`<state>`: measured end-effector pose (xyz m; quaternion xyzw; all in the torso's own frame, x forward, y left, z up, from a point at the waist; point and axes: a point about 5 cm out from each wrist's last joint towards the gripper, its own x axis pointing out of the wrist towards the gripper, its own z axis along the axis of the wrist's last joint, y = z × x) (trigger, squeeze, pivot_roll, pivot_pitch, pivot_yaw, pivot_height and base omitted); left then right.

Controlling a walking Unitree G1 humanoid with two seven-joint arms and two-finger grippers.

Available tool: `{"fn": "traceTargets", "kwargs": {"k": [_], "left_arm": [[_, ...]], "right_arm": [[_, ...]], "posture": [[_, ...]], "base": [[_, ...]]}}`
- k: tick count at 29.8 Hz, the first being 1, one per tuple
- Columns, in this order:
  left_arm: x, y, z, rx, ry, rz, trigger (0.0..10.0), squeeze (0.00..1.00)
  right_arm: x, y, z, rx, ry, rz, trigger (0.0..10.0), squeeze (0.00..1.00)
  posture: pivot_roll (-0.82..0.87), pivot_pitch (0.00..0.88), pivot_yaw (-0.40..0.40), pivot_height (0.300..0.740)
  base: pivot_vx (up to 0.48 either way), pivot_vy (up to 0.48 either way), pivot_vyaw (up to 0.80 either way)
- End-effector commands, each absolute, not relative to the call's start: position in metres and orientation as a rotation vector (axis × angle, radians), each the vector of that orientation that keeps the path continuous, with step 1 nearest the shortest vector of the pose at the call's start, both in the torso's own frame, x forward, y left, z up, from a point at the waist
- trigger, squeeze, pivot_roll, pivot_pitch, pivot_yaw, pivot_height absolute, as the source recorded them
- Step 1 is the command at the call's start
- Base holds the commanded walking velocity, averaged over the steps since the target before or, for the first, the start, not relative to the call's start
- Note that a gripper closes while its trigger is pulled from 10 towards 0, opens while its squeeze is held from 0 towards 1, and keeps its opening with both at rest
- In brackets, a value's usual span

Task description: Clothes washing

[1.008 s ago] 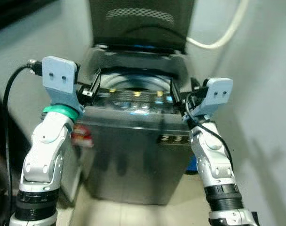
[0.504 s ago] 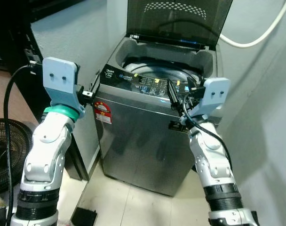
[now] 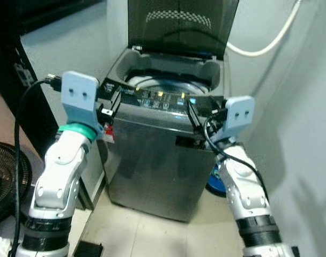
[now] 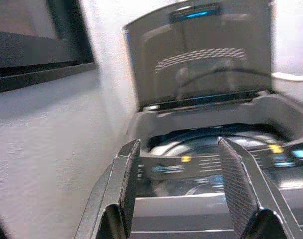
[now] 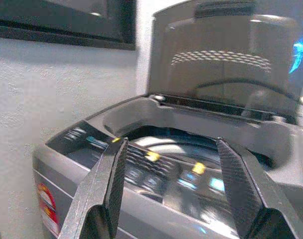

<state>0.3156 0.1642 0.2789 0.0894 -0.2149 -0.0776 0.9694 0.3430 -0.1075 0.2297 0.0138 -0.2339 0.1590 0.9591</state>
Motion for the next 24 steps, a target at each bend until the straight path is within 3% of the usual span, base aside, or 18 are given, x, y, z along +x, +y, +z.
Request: {"fn": "traceTargets", "kwargs": {"k": [1, 11, 22, 24], "left_arm": [[0.316, 0.163, 0.272, 0.175, -0.413, -0.156, 10.0, 0.0], [0.317, 0.159, 0.267, 0.182, -0.397, -0.16, 10.0, 0.0], [0.317, 0.153, 0.26, 0.166, -0.352, -0.19, 10.0, 0.0], [0.317, 0.153, 0.258, 0.175, -0.348, -0.189, 10.0, 0.0]], "right_arm": [[0.343, -0.106, 0.22, 0.01, -0.446, 0.329, 10.0, 0.0], [0.343, -0.111, 0.214, 0.002, -0.425, 0.306, 10.0, 0.0], [0.345, -0.117, 0.213, 0.033, -0.417, 0.271, 10.0, 0.0], [0.345, -0.12, 0.213, 0.111, -0.414, 0.26, 10.0, 0.0]], "posture": [[0.09, 0.033, 0.013, 0.731], [0.09, 0.04, 0.012, 0.731], [0.08, 0.04, 0.016, 0.731], [0.08, 0.041, 0.016, 0.731]], "base": [[0.431, 0.0, 0.79], [0.389, 0.0, 0.79], [0.0, 0.0, 0.79], [0.0, 0.0, 0.0]]}}
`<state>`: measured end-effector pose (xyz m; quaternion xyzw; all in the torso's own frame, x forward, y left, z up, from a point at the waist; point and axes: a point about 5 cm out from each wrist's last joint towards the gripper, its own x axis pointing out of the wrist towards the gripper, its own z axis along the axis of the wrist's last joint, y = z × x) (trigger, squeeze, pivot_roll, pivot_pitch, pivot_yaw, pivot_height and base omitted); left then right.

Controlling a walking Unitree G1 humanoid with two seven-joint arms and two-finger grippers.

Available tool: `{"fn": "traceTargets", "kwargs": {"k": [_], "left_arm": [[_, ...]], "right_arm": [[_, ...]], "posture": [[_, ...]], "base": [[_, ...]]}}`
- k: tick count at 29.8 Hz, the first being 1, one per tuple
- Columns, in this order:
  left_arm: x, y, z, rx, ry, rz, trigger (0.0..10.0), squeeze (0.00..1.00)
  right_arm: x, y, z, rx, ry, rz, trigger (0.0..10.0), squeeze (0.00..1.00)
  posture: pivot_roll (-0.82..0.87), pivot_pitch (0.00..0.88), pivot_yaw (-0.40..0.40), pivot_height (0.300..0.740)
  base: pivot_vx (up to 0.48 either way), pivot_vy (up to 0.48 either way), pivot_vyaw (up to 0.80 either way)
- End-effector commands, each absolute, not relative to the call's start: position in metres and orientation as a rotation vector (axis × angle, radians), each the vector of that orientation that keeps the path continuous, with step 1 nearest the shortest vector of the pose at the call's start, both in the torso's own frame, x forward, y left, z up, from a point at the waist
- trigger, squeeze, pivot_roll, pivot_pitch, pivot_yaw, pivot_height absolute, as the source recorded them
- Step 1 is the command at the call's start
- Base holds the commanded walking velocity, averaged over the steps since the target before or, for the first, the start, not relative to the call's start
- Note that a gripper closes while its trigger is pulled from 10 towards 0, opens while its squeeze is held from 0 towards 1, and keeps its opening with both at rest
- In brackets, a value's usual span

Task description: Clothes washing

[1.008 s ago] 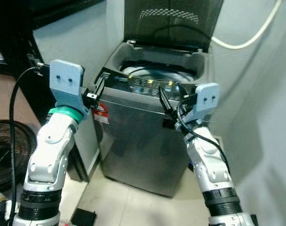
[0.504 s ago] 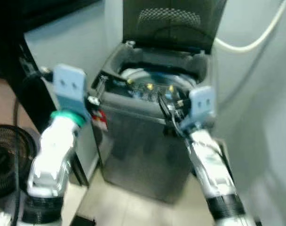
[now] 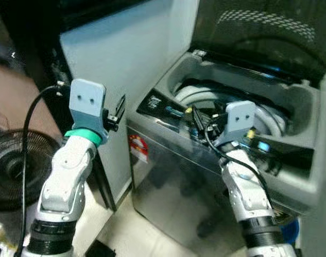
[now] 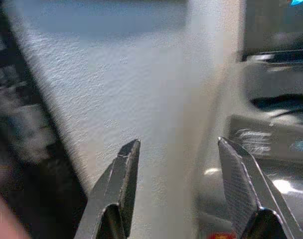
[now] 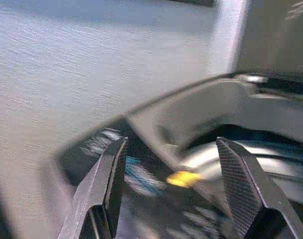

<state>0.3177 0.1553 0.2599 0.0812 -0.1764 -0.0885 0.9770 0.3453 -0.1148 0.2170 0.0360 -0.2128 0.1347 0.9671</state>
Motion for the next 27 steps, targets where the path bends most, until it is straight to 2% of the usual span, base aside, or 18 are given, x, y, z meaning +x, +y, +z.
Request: {"fn": "traceTargets", "kwargs": {"k": [1, 3, 10, 17, 22, 27], "left_arm": [[0.317, 0.153, 0.258, 0.175, -0.348, -0.189, 10.0, 0.0], [0.318, 0.153, 0.258, 0.181, -0.349, -0.183, 10.0, 0.0], [0.319, 0.155, 0.259, 0.185, -0.351, -0.177, 10.0, 0.0], [0.319, 0.153, 0.241, 0.198, -0.295, -0.194, 10.0, 0.0], [0.315, 0.152, 0.21, 0.21, -0.204, -0.204, 10.0, 0.0], [0.312, 0.152, 0.206, 0.21, -0.193, -0.203, 10.0, 0.0]], "right_arm": [[0.345, -0.12, 0.213, 0.111, -0.414, 0.26, 10.0, 0.0], [0.346, -0.122, 0.213, 0.154, -0.416, 0.253, 10.0, 0.0], [0.346, -0.122, 0.214, 0.131, -0.42, 0.253, 10.0, 0.0], [0.347, -0.121, 0.204, 0.1, -0.388, 0.259, 10.0, 0.0], [0.349, -0.136, 0.166, 0.115, -0.254, 0.161, 10.0, 0.0], [0.348, -0.144, 0.155, 0.131, -0.211, 0.106, 10.0, 0.0]], "posture": [[0.08, 0.041, 0.016, 0.731], [0.08, 0.04, 0.016, 0.731], [0.08, 0.036, 0.018, 0.731], [0.08, 0.032, 0.02, 0.731], [0.08, 0.028, 0.019, 0.731], [0.09, 0.03, 0.018, 0.731]], "base": [[0.0, 0.0, 0.0], [0.0, 0.0, 0.0], [0.0, 0.0, 0.0], [0.0, 0.0, 0.77], [0.0, 0.0, 0.79], [0.0, 0.0, 0.79]]}}
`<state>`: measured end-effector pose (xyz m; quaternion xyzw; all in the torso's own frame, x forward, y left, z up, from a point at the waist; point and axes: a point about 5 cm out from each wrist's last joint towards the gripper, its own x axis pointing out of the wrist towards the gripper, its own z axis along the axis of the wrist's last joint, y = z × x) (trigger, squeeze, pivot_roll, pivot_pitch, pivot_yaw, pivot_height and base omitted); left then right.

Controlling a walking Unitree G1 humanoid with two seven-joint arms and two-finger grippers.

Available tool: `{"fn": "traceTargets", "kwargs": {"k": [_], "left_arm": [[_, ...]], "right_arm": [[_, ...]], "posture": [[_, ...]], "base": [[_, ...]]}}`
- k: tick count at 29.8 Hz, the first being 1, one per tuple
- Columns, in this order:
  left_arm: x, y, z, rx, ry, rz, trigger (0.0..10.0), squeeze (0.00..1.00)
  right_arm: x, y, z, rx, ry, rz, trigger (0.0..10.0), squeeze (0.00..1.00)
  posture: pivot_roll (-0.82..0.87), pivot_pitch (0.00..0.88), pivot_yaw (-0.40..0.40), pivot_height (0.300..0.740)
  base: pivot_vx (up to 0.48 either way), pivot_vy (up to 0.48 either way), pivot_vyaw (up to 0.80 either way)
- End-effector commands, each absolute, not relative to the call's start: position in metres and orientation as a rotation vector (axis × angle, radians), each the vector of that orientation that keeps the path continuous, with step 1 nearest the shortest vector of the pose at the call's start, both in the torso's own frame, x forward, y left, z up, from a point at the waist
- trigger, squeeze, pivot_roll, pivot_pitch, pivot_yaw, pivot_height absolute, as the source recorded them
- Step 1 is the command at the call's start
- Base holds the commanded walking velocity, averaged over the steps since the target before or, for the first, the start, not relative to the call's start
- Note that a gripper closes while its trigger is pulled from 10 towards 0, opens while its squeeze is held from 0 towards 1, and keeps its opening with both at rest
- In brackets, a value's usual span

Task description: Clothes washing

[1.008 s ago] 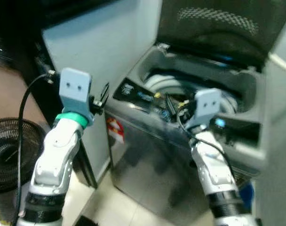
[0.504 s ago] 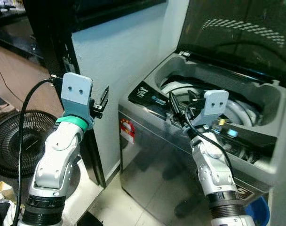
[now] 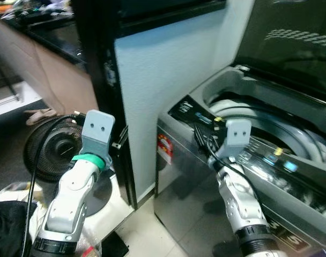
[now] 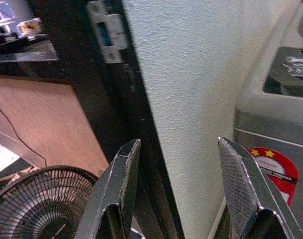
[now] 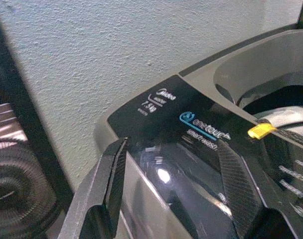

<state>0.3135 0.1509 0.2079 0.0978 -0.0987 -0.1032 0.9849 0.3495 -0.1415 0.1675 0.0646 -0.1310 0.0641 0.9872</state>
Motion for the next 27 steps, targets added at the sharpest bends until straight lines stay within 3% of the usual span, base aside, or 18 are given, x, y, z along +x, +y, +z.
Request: {"fn": "traceTargets", "kwargs": {"k": [1, 24, 27], "left_arm": [[0.312, 0.153, 0.206, 0.21, -0.194, -0.202, 10.0, 0.0], [0.315, 0.153, 0.212, 0.224, -0.224, -0.199, 10.0, 0.0], [0.316, 0.152, 0.211, 0.225, -0.216, -0.202, 10.0, 0.0]], "right_arm": [[0.348, -0.145, 0.155, 0.135, -0.211, 0.1, 10.0, 0.0], [0.355, -0.15, 0.169, 0.24, -0.272, 0.066, 10.0, 0.0], [0.353, -0.139, 0.167, 0.242, -0.273, 0.142, 10.0, 0.0]], "posture": [[0.09, 0.034, 0.02, 0.731], [0.09, 0.032, 0.028, 0.731], [0.08, 0.033, 0.028, 0.731]], "base": [[0.0, 0.0, 0.79], [0.0, 0.0, 0.75], [0.0, 0.0, 0.77]]}}
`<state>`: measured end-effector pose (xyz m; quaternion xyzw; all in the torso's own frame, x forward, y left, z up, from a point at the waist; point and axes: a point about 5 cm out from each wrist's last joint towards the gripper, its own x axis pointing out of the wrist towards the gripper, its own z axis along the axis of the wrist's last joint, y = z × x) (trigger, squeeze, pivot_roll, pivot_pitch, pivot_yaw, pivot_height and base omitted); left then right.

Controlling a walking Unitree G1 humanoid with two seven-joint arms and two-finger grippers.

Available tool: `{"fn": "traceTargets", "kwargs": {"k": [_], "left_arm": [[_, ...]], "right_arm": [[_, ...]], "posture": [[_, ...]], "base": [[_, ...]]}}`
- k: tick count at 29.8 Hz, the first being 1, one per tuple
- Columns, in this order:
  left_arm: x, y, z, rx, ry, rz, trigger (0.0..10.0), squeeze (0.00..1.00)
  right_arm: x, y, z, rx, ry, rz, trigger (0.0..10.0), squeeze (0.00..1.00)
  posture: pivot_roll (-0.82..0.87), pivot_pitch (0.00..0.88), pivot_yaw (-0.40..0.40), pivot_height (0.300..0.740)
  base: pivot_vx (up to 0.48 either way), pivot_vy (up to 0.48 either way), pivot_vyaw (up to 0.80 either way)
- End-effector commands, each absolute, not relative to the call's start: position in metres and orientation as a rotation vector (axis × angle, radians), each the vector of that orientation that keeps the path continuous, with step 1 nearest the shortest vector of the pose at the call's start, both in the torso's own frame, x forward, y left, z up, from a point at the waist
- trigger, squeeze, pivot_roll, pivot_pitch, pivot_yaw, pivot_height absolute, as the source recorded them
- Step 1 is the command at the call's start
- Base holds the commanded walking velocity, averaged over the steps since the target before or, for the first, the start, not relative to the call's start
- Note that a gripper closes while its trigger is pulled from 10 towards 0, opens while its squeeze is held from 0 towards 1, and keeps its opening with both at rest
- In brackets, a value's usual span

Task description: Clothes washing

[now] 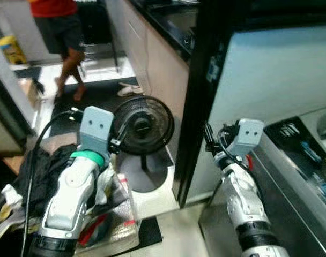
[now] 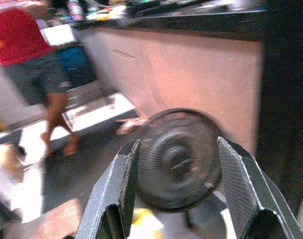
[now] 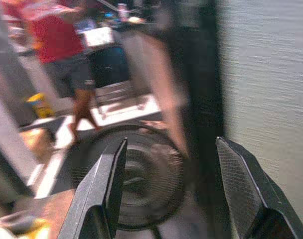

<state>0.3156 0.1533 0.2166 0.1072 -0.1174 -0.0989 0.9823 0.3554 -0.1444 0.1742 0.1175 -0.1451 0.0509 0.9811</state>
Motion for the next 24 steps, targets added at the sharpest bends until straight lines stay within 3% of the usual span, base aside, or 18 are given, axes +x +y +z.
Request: {"fn": "traceTargets", "kwargs": {"k": [1, 10, 14, 24], "left_arm": [[0.316, 0.152, 0.211, 0.225, -0.216, -0.202, 10.0, 0.0], [0.311, 0.158, 0.168, 0.165, -0.052, -0.171, 10.0, 0.0], [0.302, 0.176, 0.127, 0.137, 0.091, -0.108, 10.0, 0.0], [0.296, 0.181, 0.12, 0.11, 0.108, -0.082, 10.0, 0.0]], "right_arm": [[0.353, -0.139, 0.167, 0.242, -0.273, 0.142, 10.0, 0.0], [0.345, -0.122, 0.134, 0.148, -0.164, 0.257, 10.0, 0.0], [0.334, -0.114, 0.104, 0.01, -0.07, 0.337, 10.0, 0.0], [0.328, -0.107, 0.091, -0.066, -0.025, 0.405, 10.0, 0.0]], "posture": [[0.08, 0.033, 0.028, 0.731], [0.09, 0.041, 0.006, 0.731], [0.1, 0.045, -0.016, 0.731], [0.1, 0.051, -0.051, 0.731]], "base": [[0.0, 0.0, 0.77], [0.0, 0.0, 0.77], [0.0, 0.0, 0.77], [0.0, 0.0, 0.77]]}}
